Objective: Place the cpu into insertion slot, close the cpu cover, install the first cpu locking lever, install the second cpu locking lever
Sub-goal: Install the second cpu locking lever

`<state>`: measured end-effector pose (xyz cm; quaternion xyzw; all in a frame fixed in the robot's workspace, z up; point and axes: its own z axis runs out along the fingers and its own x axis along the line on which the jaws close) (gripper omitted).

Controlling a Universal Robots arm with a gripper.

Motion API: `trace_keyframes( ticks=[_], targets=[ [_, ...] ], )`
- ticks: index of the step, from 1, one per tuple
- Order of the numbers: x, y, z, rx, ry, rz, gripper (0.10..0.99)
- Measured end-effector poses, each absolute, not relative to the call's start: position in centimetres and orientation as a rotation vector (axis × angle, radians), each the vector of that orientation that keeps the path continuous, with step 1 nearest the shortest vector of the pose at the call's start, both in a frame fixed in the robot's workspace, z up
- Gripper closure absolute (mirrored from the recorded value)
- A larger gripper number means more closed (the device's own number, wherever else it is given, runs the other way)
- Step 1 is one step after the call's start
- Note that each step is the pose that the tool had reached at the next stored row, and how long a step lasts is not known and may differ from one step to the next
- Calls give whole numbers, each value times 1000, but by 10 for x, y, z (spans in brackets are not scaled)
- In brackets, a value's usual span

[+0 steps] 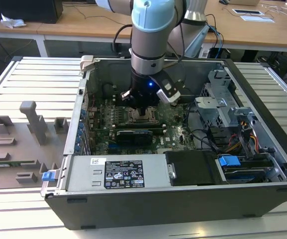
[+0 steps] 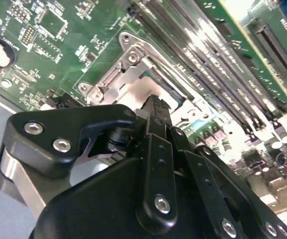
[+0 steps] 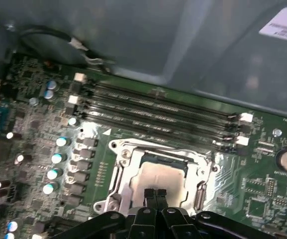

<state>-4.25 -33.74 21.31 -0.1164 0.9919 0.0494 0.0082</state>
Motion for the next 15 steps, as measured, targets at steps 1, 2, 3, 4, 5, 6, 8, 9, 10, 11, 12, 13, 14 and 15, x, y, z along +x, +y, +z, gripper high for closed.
trace_keyframes(
  ticks=[1, 2, 3, 4, 5, 6, 8, 9, 10, 11, 12, 13, 14, 15],
  targets=[
    [-42, -335, 213, -364, 3102, 137, 980],
    [-42, -332, 213, -365, 3104, 119, 980],
    [-42, -330, 213, -365, 3106, 106, 980],
    [-42, -329, 214, -365, 3106, 98, 980],
    [-42, -328, 216, -365, 3107, 93, 980],
    [-42, -328, 219, -365, 3107, 93, 980],
    [-42, -328, 222, -365, 3107, 93, 980],
    [-42, -328, 223, -365, 3107, 93, 980],
    [-42, -328, 224, -365, 3107, 93, 980],
    [-42, -328, 225, -365, 3107, 93, 980],
    [-42, -328, 226, -365, 3107, 93, 980],
    [-42, -328, 229, -365, 3107, 93, 980],
    [-42, -328, 231, -365, 3107, 93, 980],
    [-42, -328, 234, -365, 3107, 93, 980]
  ],
)
